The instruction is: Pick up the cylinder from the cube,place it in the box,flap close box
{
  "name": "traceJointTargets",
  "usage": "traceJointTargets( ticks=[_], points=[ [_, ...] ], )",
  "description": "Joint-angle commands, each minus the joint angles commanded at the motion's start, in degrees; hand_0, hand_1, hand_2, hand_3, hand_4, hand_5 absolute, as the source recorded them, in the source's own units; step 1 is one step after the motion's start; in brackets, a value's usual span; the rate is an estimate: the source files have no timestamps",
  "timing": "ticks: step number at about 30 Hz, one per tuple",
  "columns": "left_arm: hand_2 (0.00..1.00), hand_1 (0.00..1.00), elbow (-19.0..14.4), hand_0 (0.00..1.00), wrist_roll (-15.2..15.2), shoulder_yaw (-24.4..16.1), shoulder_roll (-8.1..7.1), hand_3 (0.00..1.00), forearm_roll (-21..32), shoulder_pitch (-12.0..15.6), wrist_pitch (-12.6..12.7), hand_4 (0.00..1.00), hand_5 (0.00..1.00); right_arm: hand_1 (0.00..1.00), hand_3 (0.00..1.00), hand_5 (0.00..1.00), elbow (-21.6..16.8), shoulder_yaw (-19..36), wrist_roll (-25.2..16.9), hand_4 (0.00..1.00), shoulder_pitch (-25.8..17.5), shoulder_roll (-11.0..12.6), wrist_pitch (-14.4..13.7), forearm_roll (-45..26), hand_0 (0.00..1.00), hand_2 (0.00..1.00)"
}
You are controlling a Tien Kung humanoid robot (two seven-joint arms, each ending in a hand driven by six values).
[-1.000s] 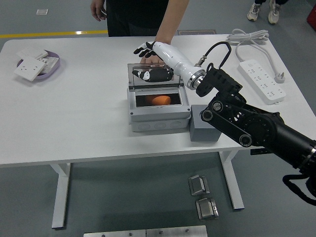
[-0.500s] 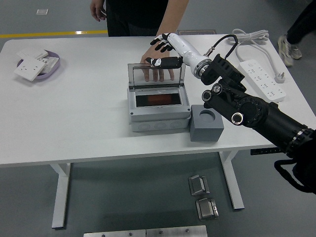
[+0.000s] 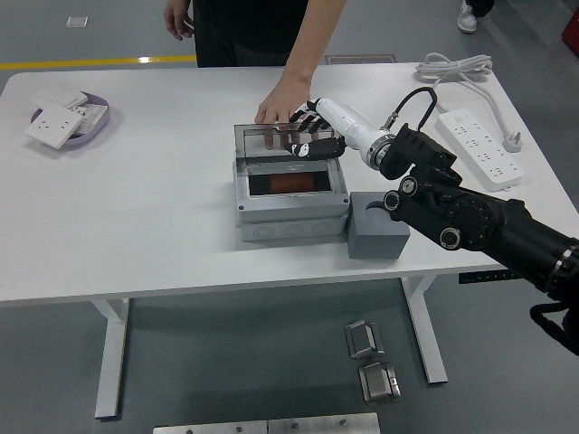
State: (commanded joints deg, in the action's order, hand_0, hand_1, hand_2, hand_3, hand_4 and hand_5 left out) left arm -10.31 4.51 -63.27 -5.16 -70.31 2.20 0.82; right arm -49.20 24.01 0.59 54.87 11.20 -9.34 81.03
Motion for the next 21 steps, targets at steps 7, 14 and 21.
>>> traceJointTargets(
  ticks=[7, 14, 21],
  points=[
    [0.603, 0.621, 0.00, 0.599, -0.55, 0.79, 0.08, 0.612, 0.87, 0.08, -0.08, 0.672, 0.301, 0.619, 0.693, 0.358, -8.87, -1.42, 0.98, 0.734, -0.96, 2.90, -0.25, 2.69, 0.672, 0.634],
    [0.603, 0.621, 0.00, 0.598, -0.63, 0.73, 0.16, 0.611, 1.04, 0.35, 0.01, 0.672, 0.301, 0.616, 0.694, 0.358, -15.34, -2.78, 1.53, 0.729, -2.24, 5.13, -0.61, 4.25, 0.673, 0.634],
    [0.603, 0.622, 0.00, 0.598, -0.62, 0.62, 0.30, 0.612, 0.99, 0.42, 0.03, 0.672, 0.301, 0.615, 0.695, 0.359, -15.97, -1.80, 1.62, 0.725, -3.42, 5.33, -0.98, 4.99, 0.667, 0.634]
  ],
)
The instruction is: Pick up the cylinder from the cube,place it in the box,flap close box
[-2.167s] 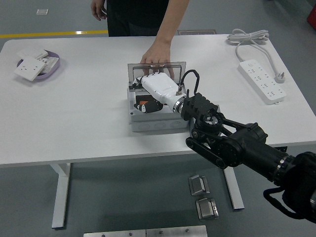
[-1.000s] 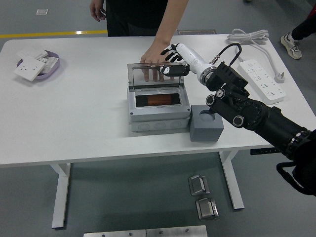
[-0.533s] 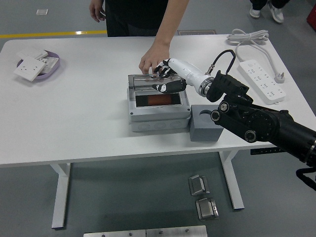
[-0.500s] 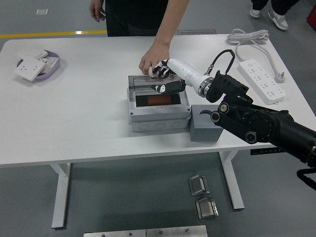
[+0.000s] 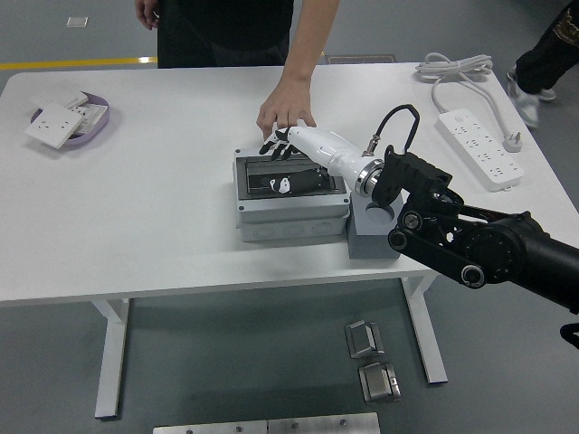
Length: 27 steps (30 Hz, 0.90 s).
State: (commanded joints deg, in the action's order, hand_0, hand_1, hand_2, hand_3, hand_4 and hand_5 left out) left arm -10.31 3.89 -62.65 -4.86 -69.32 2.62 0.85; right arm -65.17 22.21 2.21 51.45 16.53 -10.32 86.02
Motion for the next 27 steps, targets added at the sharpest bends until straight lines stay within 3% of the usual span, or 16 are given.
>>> traceJointTargets(
  ticks=[7, 14, 20, 27],
  points=[
    [0.603, 0.622, 0.00, 0.598, 0.20, -0.82, 0.17, 0.612, -0.64, 0.12, 0.11, 0.671, 0.300, 0.614, 0.695, 0.358, -0.74, 4.86, 0.56, 0.722, -2.63, 1.12, -0.28, 2.35, 0.659, 0.634],
    [0.604, 0.622, 0.00, 0.598, 0.87, -2.06, 0.48, 0.612, -1.44, 1.21, 0.63, 0.672, 0.300, 0.614, 0.695, 0.361, -6.45, 15.94, 1.07, 0.718, -10.49, 3.59, -1.12, 7.42, 0.646, 0.633],
    [0.603, 0.622, 0.00, 0.597, 1.15, -2.45, 0.90, 0.612, -1.38, 2.44, 1.13, 0.672, 0.301, 0.610, 0.694, 0.356, -11.50, 29.07, -2.16, 0.714, -19.12, 1.25, -3.83, 7.97, 0.633, 0.634],
    [0.603, 0.622, 0.00, 0.597, 0.93, -2.25, 1.15, 0.612, -0.95, 2.61, 1.25, 0.672, 0.301, 0.608, 0.692, 0.354, -12.78, 42.18, -6.73, 0.713, -28.11, -0.57, -5.15, 2.67, 0.630, 0.632]
  ],
)
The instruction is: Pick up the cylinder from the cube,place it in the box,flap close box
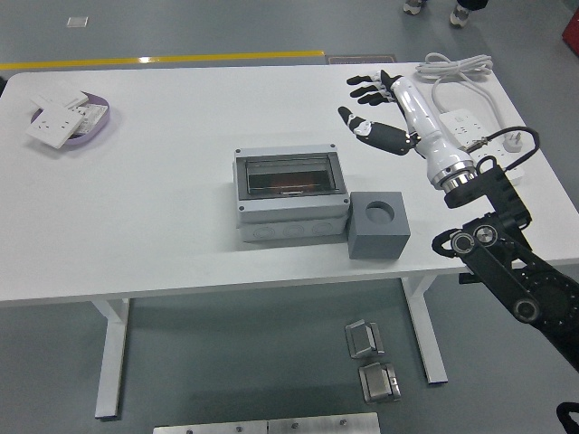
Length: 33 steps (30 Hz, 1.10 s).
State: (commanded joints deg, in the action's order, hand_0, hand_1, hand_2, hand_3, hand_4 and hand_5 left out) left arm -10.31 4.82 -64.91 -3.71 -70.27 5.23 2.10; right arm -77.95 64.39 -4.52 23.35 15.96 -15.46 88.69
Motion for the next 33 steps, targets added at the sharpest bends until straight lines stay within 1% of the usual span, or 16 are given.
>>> traceJointTargets(
  ticks=[4, 5, 11, 12, 16, 18, 25, 33],
  points=[
    [0.603, 0.622, 0.00, 0.597, -0.11, 0.10, 0.07, 0.612, 0.19, 0.03, 0.04, 0.672, 0.301, 0.608, 0.692, 0.354, -0.15, 6.30, -1.46, 0.713, -4.54, -0.03, 0.32, -3.08, 0.630, 0.632],
    [0.603, 0.622, 0.00, 0.596, -0.13, 0.12, 0.07, 0.612, 0.24, 0.07, 0.07, 0.672, 0.302, 0.622, 0.689, 0.350, -0.19, 7.88, -1.85, 0.711, -5.66, -0.07, 0.35, -3.92, 0.635, 0.634],
    [0.603, 0.622, 0.00, 0.596, -0.24, 0.04, -0.23, 0.612, 0.21, 0.24, 0.19, 0.672, 0.302, 0.622, 0.689, 0.350, -0.50, 14.83, -3.13, 0.711, -9.05, -0.35, -0.16, -6.24, 0.635, 0.634],
    [0.603, 0.621, 0.00, 0.597, -0.25, 0.05, -0.32, 0.612, 0.23, 0.26, 0.20, 0.673, 0.302, 0.688, 0.685, 0.320, -0.53, 15.67, -3.30, 0.746, -9.36, -0.41, -0.30, -6.44, 0.714, 0.685],
    [0.603, 0.621, 0.00, 0.597, -0.20, 0.17, -0.60, 0.612, 0.08, 0.15, 0.10, 0.673, 0.302, 0.688, 0.685, 0.320, -0.53, 17.34, -4.01, 0.746, -9.84, -0.69, -1.06, -6.94, 0.714, 0.685],
    [0.603, 0.620, 0.00, 0.597, -0.32, 0.42, -0.76, 0.612, 0.15, -0.01, 0.00, 0.673, 0.302, 0.696, 0.689, 0.319, -0.60, 17.77, -4.39, 0.746, -10.03, -0.87, -1.48, -7.04, 0.730, 0.691],
    [0.603, 0.621, 0.00, 0.597, -0.71, 0.58, -1.59, 0.612, 0.07, -0.46, -0.24, 0.673, 0.302, 0.697, 0.688, 0.329, -0.75, 18.68, -5.57, 0.752, -11.52, -1.16, -3.14, -7.82, 0.733, 0.690],
    [0.603, 0.620, 0.00, 0.597, -0.64, -0.25, -1.52, 0.612, 0.02, -0.12, -0.24, 0.673, 0.302, 0.695, 0.686, 0.326, -0.85, 20.71, -6.57, 0.755, -12.45, -2.17, -3.86, -8.11, 0.730, 0.687]
  ],
)
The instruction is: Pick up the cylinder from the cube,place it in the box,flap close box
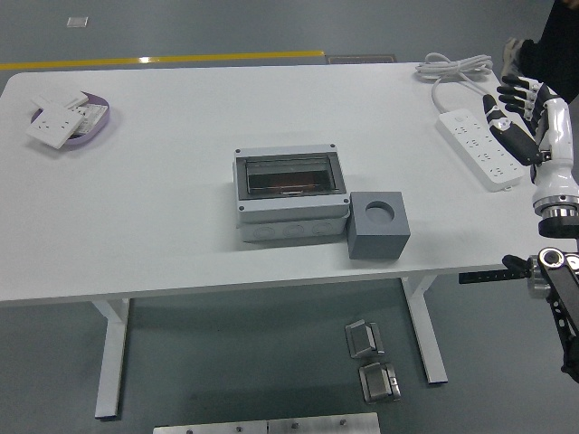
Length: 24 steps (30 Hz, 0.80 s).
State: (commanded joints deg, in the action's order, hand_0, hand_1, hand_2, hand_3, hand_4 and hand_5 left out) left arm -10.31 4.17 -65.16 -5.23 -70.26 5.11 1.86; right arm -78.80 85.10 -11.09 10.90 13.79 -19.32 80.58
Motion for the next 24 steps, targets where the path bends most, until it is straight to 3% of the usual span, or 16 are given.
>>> traceJointTargets(
  ticks=[24],
  points=[
    [0.602, 0.620, 0.00, 0.596, -0.36, -0.54, 0.04, 0.611, 0.51, -1.05, -0.53, 0.674, 0.301, 0.684, 0.675, 0.329, 1.71, 0.46, -6.12, 0.804, -1.84, -2.03, 1.43, -8.36, 0.730, 0.667]
  ],
)
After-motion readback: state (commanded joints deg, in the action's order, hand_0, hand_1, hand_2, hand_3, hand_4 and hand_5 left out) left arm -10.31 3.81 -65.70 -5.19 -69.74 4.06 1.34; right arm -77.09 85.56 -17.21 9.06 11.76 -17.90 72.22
